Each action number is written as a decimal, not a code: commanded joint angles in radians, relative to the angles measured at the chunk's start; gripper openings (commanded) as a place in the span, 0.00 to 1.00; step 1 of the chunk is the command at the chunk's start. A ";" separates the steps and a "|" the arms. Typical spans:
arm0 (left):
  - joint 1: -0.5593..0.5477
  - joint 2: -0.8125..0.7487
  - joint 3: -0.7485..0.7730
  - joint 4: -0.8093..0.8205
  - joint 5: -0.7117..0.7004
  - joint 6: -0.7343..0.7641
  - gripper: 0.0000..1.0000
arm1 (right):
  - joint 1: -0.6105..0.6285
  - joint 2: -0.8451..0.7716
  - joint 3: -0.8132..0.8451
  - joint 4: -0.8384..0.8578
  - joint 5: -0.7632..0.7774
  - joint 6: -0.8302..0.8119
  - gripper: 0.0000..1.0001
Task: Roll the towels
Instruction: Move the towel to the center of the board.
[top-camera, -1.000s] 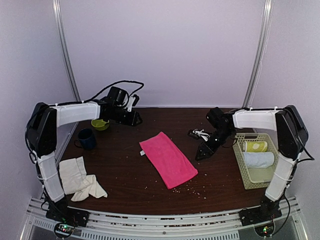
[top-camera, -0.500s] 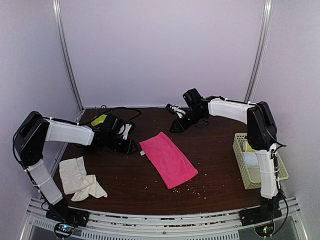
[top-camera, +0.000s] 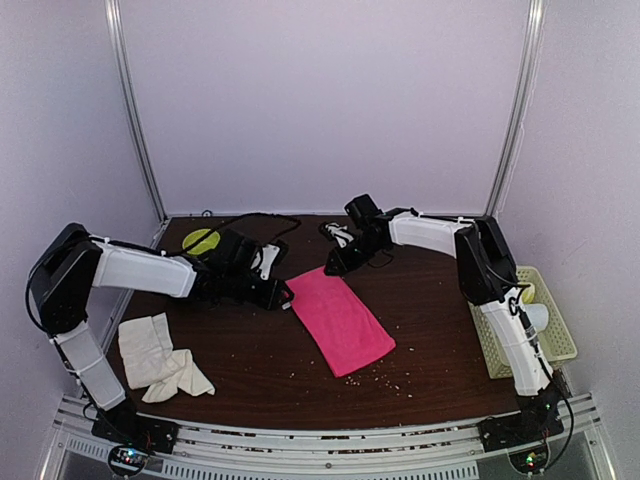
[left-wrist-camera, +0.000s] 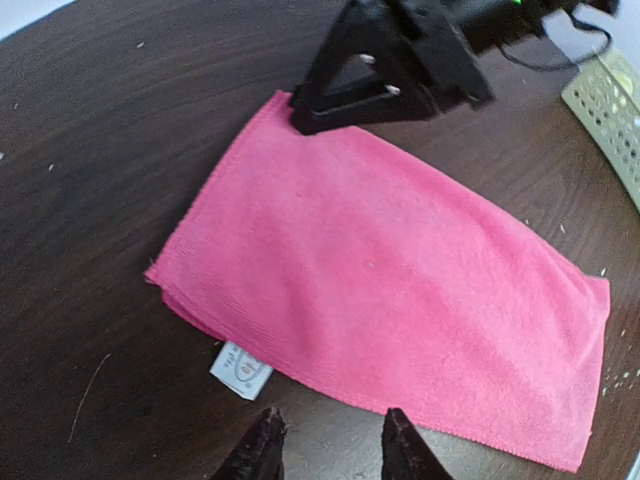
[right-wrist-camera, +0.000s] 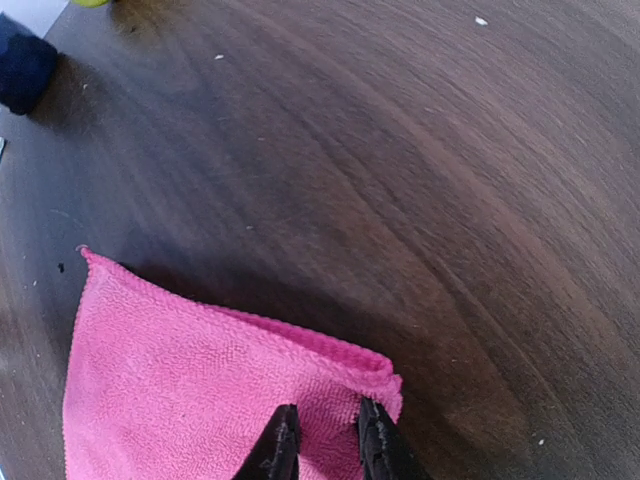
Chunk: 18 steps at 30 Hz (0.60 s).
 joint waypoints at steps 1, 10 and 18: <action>-0.139 -0.023 0.034 0.009 -0.197 0.203 0.36 | -0.040 0.048 -0.001 -0.007 0.135 0.084 0.23; -0.371 0.019 0.093 0.051 -0.408 0.432 0.54 | -0.094 -0.076 -0.158 0.027 0.064 0.063 0.25; -0.415 0.059 0.145 -0.041 -0.178 0.581 0.54 | -0.126 -0.453 -0.280 0.004 -0.041 -0.057 0.43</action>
